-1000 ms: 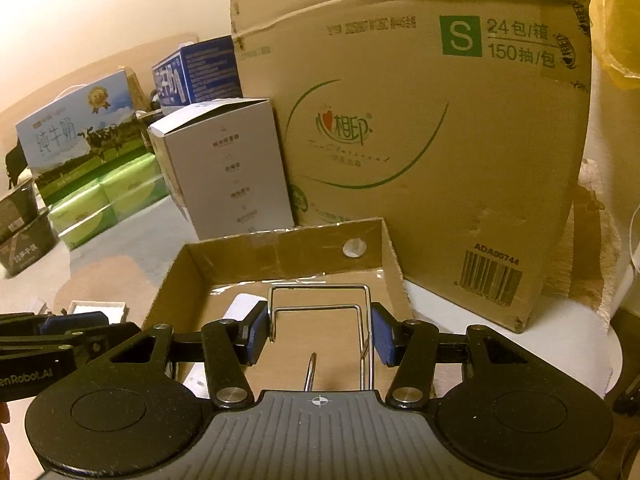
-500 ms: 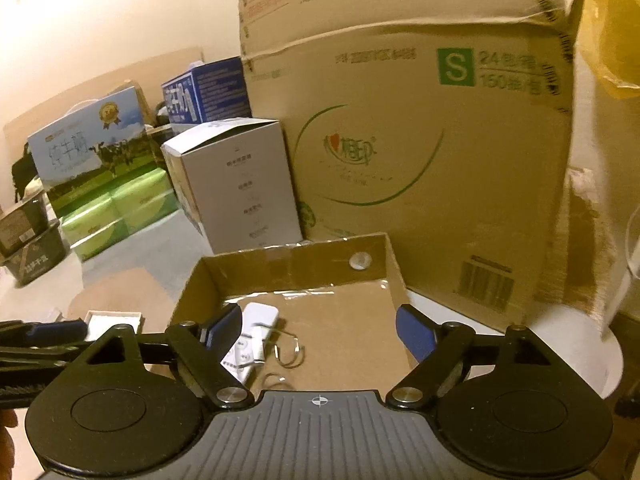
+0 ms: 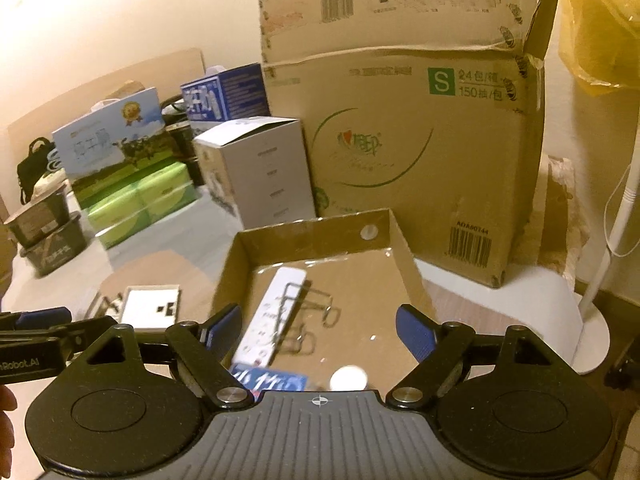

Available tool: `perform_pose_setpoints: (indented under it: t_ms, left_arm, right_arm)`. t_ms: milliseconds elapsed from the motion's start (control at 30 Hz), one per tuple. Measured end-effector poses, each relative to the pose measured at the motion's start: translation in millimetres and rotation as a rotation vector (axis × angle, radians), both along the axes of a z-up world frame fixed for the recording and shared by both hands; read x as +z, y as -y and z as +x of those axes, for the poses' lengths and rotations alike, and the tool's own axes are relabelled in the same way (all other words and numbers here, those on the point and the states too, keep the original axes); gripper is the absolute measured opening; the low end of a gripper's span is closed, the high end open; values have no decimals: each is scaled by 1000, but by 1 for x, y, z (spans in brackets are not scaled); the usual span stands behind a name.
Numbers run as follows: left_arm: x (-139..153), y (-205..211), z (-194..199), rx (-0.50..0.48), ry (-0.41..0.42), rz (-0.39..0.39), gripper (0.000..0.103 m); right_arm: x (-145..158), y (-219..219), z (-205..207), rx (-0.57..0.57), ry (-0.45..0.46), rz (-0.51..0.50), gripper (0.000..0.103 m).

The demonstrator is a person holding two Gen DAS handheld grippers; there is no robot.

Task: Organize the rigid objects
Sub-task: 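Move both grippers back from the box toward the remaining floor items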

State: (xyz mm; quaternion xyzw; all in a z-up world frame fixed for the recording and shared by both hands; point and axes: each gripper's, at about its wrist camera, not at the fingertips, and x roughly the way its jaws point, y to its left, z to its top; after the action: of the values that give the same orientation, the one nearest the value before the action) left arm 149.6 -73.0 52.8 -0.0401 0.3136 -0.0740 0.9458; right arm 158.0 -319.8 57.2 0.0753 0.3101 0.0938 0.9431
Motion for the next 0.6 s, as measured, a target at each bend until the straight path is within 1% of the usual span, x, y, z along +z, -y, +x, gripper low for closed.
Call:
perform_pose_setpoints:
  t_ms: [300,600]
  left_arm:
    - [4,-26,-40,35,-2,20,83]
    - [0,-57,-66,77,-8,24,83]
  right_arm:
    - [0,-28,-41,34,-22,4,84]
    - [-11,-54,-59,72,-56,15,84]
